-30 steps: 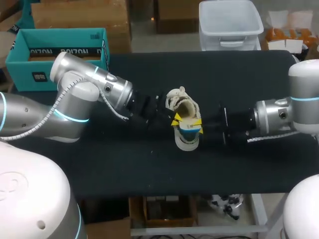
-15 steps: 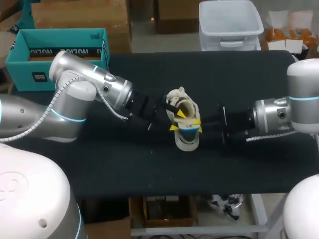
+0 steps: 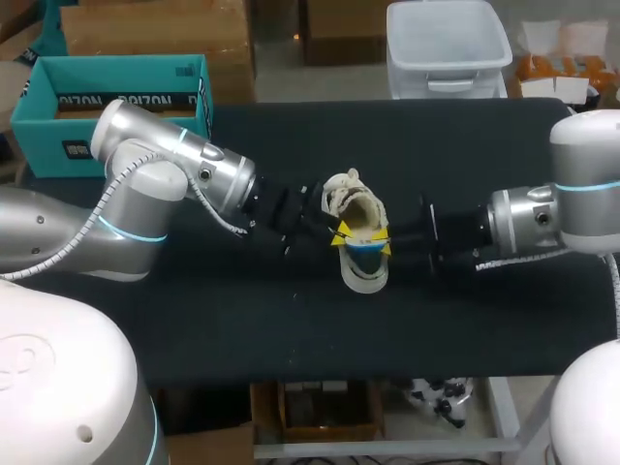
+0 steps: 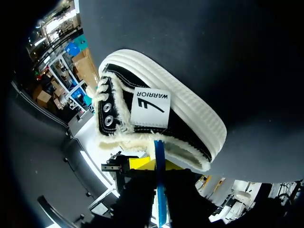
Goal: Open the shoe tongue, take the insole out of the shoe, put the insole back into the shoe, and pack the shoe into the shoebox
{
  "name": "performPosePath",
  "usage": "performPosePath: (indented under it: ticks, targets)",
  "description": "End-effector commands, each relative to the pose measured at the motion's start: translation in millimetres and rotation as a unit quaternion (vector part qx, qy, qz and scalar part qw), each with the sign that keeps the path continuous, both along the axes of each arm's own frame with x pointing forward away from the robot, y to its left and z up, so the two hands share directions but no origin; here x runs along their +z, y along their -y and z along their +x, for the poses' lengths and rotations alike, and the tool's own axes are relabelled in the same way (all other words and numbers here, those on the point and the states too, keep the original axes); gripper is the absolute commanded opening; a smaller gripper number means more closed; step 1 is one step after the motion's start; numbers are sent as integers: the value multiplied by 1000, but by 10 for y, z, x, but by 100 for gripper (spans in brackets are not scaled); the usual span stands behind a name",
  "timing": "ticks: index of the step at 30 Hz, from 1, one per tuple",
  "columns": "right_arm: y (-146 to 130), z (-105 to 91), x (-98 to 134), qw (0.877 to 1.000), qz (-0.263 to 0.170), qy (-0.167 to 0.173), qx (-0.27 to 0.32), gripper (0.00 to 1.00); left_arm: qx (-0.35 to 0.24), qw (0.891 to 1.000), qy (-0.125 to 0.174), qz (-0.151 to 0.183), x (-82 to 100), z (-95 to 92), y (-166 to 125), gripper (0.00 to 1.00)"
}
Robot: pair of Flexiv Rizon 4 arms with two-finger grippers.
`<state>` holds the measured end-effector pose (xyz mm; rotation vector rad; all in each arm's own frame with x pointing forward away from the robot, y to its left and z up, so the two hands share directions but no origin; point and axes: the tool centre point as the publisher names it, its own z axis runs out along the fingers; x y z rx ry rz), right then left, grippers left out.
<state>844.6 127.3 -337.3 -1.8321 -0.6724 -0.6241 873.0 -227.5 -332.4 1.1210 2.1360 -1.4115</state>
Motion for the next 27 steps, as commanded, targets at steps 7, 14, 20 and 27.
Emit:
performPosePath:
  ticks: [7, 14, 20, 27]
  targets:
    - [-110, 235, -119, 1000, -5, -6, 20, 0, 12, 1000, -11, 8, -127, 152, 50, 0]
    - [-72, 135, -97, 1000, -6, -10, 10, 0, 11, 1000, -16, 9, -145, 125, 46, 0]
    - [-13, -81, 27, 1000, -22, -8, -7, 46, 9, 1000, -14, 5, -109, 94, 29, 0]
    - [120, -278, 89, 999, -21, 3, -40, 24, 11, 1000, -14, 2, -108, 73, 14, 0]
